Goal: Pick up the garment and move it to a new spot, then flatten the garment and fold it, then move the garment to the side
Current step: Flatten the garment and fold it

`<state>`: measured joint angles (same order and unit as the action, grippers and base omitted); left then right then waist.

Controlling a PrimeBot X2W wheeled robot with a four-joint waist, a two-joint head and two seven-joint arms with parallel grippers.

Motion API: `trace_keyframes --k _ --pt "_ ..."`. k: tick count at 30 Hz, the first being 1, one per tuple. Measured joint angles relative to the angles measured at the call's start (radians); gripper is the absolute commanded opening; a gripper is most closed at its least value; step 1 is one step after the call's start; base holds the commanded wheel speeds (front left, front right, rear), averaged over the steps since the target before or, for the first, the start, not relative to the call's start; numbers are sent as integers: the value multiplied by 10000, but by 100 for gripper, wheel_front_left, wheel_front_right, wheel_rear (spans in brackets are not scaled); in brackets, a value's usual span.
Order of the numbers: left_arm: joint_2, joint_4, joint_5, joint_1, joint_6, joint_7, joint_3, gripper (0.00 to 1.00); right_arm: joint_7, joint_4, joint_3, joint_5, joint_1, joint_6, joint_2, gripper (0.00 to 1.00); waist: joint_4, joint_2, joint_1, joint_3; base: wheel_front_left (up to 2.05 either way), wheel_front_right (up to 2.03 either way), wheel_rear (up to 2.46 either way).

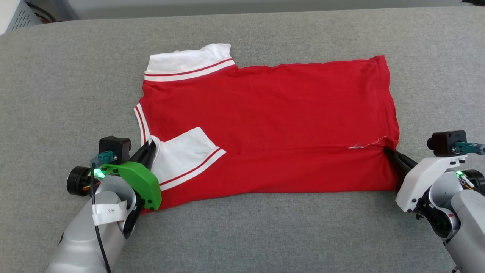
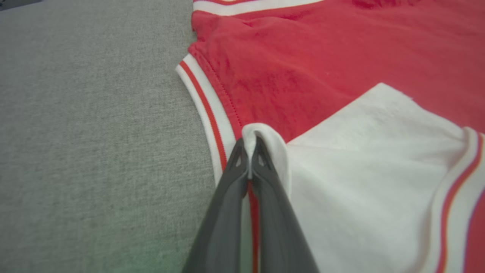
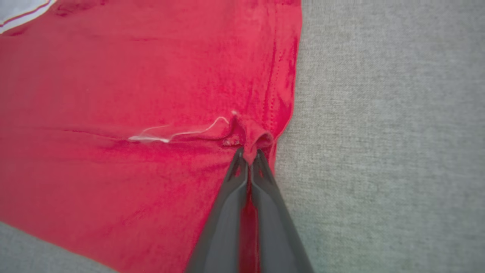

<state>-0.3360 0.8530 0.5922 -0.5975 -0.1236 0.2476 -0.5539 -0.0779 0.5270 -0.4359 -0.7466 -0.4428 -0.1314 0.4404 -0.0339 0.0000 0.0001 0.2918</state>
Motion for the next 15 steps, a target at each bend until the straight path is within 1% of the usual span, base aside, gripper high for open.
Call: trace_keyframes --k 1,2,3,4,8,12,15 --pt "23 81 13 -28 0 48 -35 0 69 75 -36 -4 -22 0 -10 1 -1 0 0 -24 0 0 0" --pt "38 136 35 -40 0 77 -65 38 136 142 -59 -25 -39 0 -19 32 2 0 0 -61 0 0 0" --pt "52 167 38 -45 0 82 -96 100 224 180 -75 -48 -47 0 -25 83 10 0 0 -108 0 0 0" --pt "58 182 42 -45 0 82 -102 100 313 184 -84 -50 -46 0 -25 100 18 0 0 -152 0 0 0" --pt "0 138 59 -38 -42 82 -148 100 832 -52 88 -148 36 0 23 100 90 0 0 -423 0 0 0" --pt "-311 -255 73 -35 -42 82 15 100 1262 -623 508 -146 438 0 155 100 188 0 0 -762 0 0 0" --pt "-552 -550 82 -34 -42 79 2 100 1354 -1133 930 -107 825 0 268 100 273 0 0 -1017 0 0 0"
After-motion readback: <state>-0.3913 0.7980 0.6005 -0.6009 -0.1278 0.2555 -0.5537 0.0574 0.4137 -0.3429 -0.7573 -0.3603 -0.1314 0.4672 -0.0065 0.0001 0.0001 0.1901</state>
